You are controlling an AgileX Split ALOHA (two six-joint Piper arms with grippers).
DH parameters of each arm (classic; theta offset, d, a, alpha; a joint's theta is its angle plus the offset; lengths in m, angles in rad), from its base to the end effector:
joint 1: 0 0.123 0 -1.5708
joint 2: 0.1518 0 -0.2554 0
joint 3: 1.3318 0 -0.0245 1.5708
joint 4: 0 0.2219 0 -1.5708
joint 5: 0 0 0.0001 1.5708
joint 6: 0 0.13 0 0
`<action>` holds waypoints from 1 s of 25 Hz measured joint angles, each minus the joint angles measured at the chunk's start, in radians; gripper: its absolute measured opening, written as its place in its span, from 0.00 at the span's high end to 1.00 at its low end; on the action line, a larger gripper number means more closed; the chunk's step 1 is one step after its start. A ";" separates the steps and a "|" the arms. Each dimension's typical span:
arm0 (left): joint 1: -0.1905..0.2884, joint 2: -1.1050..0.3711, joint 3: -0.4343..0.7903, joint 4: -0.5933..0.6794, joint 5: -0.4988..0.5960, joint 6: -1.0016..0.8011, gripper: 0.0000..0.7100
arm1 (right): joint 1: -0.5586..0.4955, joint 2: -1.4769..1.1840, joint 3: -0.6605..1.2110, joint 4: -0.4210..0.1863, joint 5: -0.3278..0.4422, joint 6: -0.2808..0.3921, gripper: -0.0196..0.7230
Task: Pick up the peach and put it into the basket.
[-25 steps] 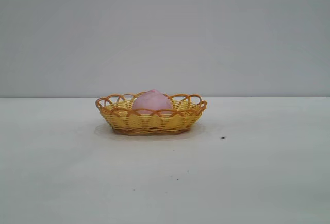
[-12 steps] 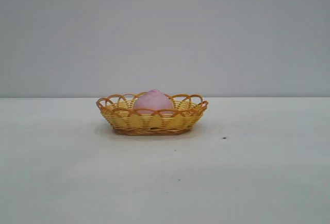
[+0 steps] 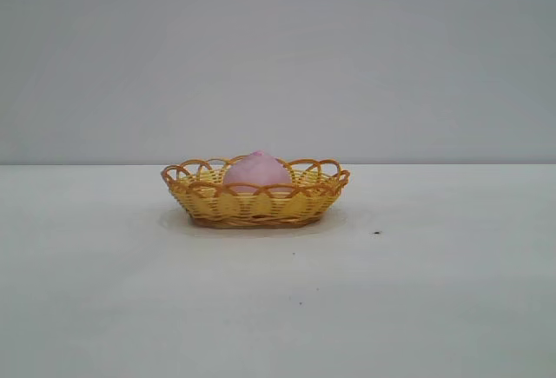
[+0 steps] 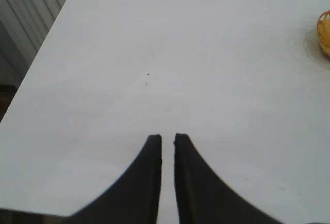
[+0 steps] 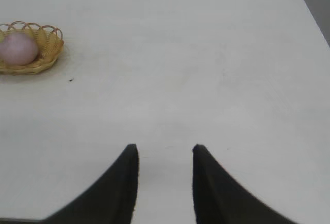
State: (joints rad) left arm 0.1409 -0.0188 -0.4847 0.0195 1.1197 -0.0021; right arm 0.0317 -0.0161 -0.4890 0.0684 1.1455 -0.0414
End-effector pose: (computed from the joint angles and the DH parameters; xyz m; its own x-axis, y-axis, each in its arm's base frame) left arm 0.0291 0.0064 0.2351 -0.5006 -0.0645 -0.8633 -0.1522 0.9882 0.0144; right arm 0.0275 0.0090 0.2336 -0.5232 -0.0297 -0.8517 -0.0915 0.9956 0.0215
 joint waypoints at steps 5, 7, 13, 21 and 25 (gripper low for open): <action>0.000 0.000 0.002 0.000 0.000 0.000 0.92 | -0.053 0.000 0.000 0.000 -0.002 0.002 0.65; 0.000 0.000 0.002 0.000 0.000 0.000 0.92 | -0.053 0.000 0.000 0.000 -0.002 0.002 0.65; 0.000 0.000 0.002 0.000 0.000 0.000 0.92 | -0.053 0.000 0.000 0.000 -0.002 0.004 0.65; 0.000 0.000 0.002 0.000 0.000 0.000 0.92 | -0.053 0.000 0.000 0.000 -0.002 0.004 0.65; 0.000 0.000 0.002 0.000 0.000 0.000 0.92 | -0.053 0.000 0.000 0.000 -0.002 0.004 0.65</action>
State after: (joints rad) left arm 0.1409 -0.0188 -0.4830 0.0195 1.1197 -0.0021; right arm -0.0212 -0.0161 -0.4890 0.0684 1.1436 -0.0376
